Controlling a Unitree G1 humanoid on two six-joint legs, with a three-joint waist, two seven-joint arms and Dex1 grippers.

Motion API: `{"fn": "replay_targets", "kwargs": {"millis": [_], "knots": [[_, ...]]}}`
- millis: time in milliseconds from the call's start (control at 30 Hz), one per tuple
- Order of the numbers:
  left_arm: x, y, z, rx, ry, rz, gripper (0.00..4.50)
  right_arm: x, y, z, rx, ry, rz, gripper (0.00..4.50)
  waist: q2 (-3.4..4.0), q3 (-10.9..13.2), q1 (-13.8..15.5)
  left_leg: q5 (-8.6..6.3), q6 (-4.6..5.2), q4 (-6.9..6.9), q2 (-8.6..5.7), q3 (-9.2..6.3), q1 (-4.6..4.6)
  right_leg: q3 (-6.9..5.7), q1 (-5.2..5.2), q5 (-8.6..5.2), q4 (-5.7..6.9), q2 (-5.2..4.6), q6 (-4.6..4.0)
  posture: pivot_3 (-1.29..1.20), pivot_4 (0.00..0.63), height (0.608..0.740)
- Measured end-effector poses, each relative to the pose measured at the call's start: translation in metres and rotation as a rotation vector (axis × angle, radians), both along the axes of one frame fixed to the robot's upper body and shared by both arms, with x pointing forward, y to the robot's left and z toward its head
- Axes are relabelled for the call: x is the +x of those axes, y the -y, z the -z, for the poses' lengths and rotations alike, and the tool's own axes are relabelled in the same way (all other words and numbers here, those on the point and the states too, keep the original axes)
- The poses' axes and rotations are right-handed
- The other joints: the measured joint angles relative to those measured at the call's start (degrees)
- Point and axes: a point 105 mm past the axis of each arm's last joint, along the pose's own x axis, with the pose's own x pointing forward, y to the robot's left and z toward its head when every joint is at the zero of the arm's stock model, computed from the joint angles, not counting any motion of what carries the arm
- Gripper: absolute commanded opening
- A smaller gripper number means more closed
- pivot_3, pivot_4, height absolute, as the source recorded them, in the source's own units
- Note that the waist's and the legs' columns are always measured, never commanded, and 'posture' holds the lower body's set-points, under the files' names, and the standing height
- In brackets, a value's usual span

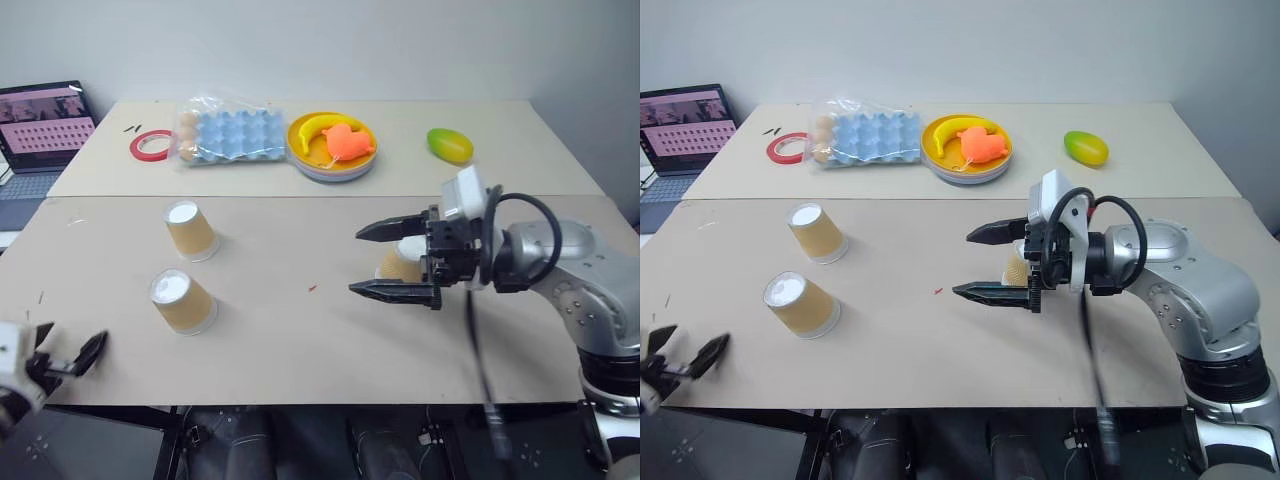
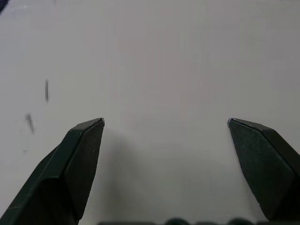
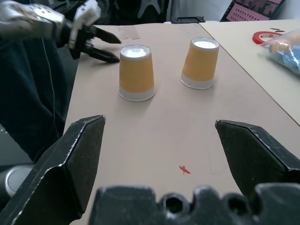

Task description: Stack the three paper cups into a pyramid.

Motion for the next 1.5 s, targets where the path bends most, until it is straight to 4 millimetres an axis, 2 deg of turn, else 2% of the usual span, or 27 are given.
{"fn": "replay_targets", "kwargs": {"millis": [100,267,400,600,800,1133,1233,1300,1500], "knots": [[-0.004,0.028,-0.006,0.016,-0.057,0.195,4.5,0.011,0.0,0.009,-0.002,-0.011,0.019,4.47,-0.02,0.0,0.66,0.01,-0.05,0.13,0.0,0.11,-0.05,0.08,-0.03,-0.02,0.0,-0.07,0.01,0.0,0.15,0.641],[0.019,0.082,-0.022,0.015,0.012,0.444,4.5,0.02,-0.005,0.016,0.001,-0.015,0.021,4.47,-0.03,-0.01,1.1,0.02,-0.04,0.05,0.0,0.2,-0.37,0.14,-0.35,0.35,0.0,-0.05,0.3,0.0,0.15,0.641],[0.03,0.1,-0.026,-0.001,0.036,0.505,4.5,0.021,-0.004,0.015,-0.001,-0.004,0.031,4.47,-0.05,-0.01,0.48,0.02,-0.02,-0.11,0.01,0.18,-0.42,0.14,-0.34,0.49,0.05,0.0,0.07,0.0,0.15,0.641],[0.041,0.11,-0.033,-0.015,0.063,0.54,4.5,0.021,0.0,0.016,-0.001,0.006,0.063,4.47,-0.06,0.0,-0.12,0.02,-0.02,-0.11,0.02,0.13,-0.4,0.1,-0.42,0.48,0.18,0.04,0.05,0.0,0.15,0.641],[0.061,0.123,-0.054,-0.024,0.135,0.591,4.5,0.019,0.003,0.018,-0.005,0.013,0.099,4.47,-0.07,0.0,-0.16,0.09,-0.13,0.06,0.01,0.15,-0.35,0.15,-0.42,0.49,0.21,0.04,0.12,0.0,0.15,0.641],[0.071,0.134,-0.04,-0.103,0.076,0.599,4.5,0.02,0.008,0.014,-0.012,0.03,0.147,4.47,-0.07,0.0,-0.35,0.09,-0.11,-0.08,0.01,0.12,-0.41,0.13,-0.26,0.5,0.31,0.06,0.08,0.0,0.15,0.641],[0.073,0.135,-0.04,-0.114,0.078,0.595,3.83,0.022,0.012,0.012,-0.016,0.031,0.169,4.5,-0.07,0.0,-0.33,0.09,-0.11,0.0,0.0,0.12,-0.36,0.14,-0.41,0.5,0.33,0.06,0.09,0.0,0.15,0.641],[0.074,0.136,-0.043,-0.116,0.092,0.597,3.08,0.022,0.013,0.011,-0.014,0.034,0.177,4.5,-0.07,0.0,-0.31,0.1,-0.11,0.05,0.0,0.13,-0.34,0.14,-0.39,0.5,0.33,0.06,0.09,0.0,0.15,0.641],[0.078,0.141,-0.045,-0.113,0.106,0.612,3.08,0.024,0.014,0.012,-0.017,0.035,0.192,4.5,-0.07,0.0,-0.27,0.1,-0.11,0.01,0.0,0.13,-0.38,0.14,-0.36,0.5,0.34,0.06,0.09,0.0,0.15,0.641]]}}
